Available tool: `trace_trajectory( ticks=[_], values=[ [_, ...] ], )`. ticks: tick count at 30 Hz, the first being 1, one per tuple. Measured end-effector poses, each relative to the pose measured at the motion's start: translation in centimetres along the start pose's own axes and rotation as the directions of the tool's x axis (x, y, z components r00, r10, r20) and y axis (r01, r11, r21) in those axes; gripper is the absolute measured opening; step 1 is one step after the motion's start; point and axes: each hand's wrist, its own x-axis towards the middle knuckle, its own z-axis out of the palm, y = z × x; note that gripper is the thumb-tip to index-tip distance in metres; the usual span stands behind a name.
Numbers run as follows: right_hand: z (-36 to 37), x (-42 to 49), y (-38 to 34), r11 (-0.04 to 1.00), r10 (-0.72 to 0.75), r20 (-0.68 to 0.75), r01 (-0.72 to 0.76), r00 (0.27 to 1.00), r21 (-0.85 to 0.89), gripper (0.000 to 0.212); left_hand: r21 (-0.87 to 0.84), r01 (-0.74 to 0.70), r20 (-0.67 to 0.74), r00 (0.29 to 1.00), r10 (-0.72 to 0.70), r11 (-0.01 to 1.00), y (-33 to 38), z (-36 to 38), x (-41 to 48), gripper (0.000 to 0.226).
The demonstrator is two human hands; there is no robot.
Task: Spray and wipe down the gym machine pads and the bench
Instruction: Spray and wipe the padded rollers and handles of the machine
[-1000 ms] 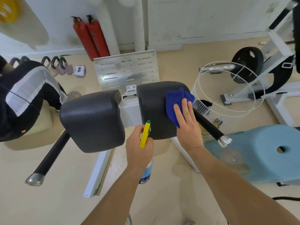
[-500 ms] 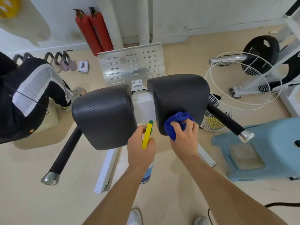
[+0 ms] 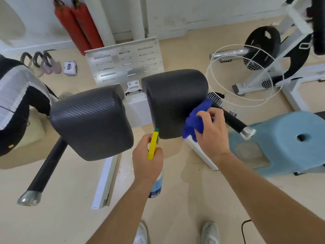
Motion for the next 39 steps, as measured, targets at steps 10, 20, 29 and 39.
trace_trajectory(
  ticks=[10,20,29,39],
  values=[
    [3.1,-1.8,0.3,0.989,0.142,0.421,-0.147,0.896,-0.02,0.03,0.049,-0.048,0.014,0.999,0.047,0.998,0.0,0.4,0.6,0.029],
    [-0.3,-2.1,-3.5,0.912,0.299,0.195,-0.34,0.934,0.228,0.029,0.055,0.062,0.035,0.997,-0.064,0.997,-0.7,-1.1,-0.2,0.024],
    [-4.4,8.1,-8.9,0.912,0.09,-0.153,-0.02,0.984,0.411,0.033,0.045,0.093,0.016,0.995,-0.094,0.995,-0.7,-3.2,1.0,0.011],
    [0.1,11.3,-12.3,0.823,-0.389,0.482,0.531,0.785,-0.202,0.055,0.018,0.076,0.074,0.994,-0.078,0.997,-2.8,-6.6,1.2,0.021]
  ],
)
